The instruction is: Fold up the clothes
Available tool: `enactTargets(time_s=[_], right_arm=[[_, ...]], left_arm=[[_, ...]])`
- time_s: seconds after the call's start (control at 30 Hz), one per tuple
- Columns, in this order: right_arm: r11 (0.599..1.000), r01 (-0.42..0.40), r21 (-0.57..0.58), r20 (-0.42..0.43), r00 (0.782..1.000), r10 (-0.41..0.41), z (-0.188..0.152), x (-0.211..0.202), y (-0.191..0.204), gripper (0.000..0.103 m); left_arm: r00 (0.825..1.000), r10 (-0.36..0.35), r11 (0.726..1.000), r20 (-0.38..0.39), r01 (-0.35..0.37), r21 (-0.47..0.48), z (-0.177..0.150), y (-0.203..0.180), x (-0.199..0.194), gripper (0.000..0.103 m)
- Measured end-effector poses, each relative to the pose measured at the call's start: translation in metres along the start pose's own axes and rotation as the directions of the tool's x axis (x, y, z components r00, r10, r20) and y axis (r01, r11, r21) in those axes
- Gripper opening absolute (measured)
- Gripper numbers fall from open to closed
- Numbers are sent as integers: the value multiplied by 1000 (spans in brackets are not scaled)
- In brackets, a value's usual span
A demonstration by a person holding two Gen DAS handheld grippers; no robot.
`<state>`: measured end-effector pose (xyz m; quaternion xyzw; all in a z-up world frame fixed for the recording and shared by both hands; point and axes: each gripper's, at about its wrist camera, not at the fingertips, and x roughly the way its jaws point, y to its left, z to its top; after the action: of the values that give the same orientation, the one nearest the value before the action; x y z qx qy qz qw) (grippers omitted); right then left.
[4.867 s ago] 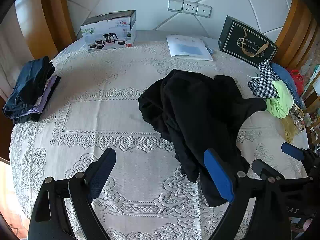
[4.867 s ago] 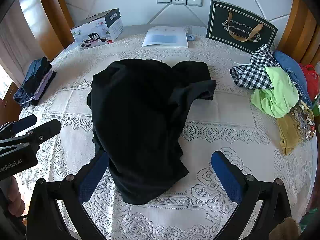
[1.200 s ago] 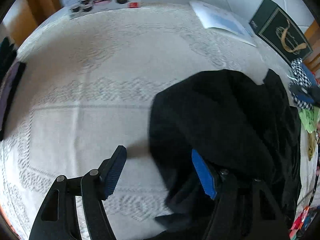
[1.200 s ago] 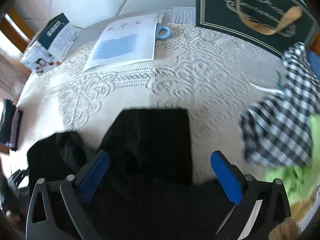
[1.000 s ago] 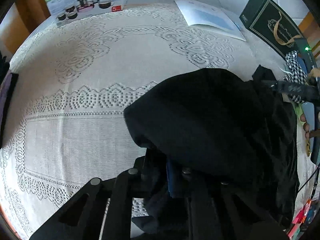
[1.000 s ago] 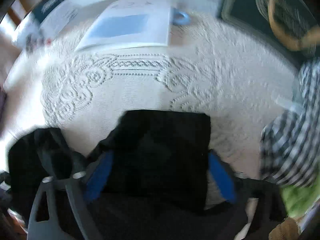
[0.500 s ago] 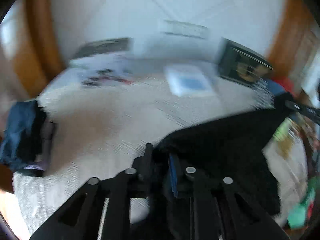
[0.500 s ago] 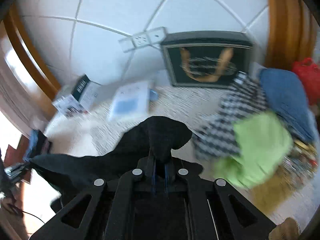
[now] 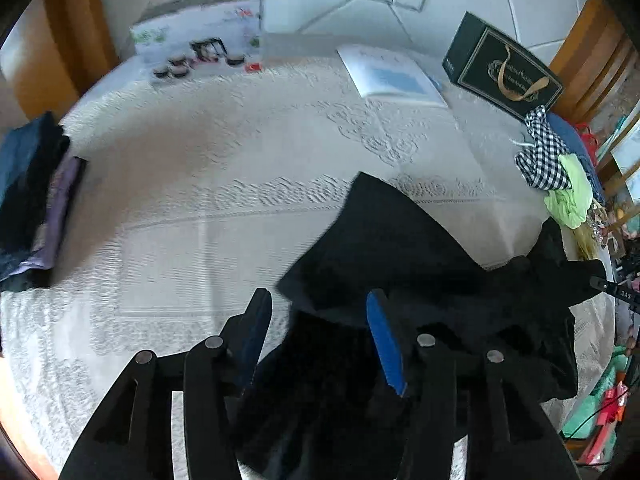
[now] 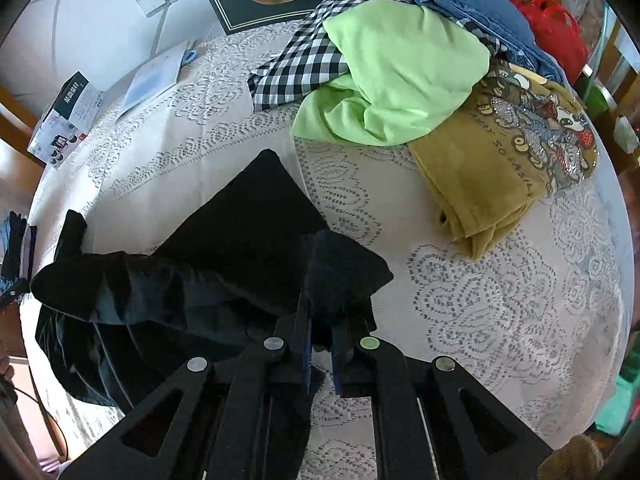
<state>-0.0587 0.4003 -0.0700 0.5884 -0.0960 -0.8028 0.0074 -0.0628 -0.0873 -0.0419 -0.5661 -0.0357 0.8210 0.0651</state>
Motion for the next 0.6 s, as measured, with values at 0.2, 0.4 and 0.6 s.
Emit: enactTargets(time_s=[0.2,0.4,0.6], right_arm=[[1000,-7,-2,14,1000,7,3,-6,-2,8],[1000,0,-2,-4,1000,0,8,4,1,8],[1000,4,8,-2,1000,-4,9,5,0,8]], left_arm=[[999,6,999,-42,-8,-44,7,4,25,51],[998,-15,993,-58,8,-115,10,23,44,53],[989,-36,993,-145,19,-116,4,13,67,21]])
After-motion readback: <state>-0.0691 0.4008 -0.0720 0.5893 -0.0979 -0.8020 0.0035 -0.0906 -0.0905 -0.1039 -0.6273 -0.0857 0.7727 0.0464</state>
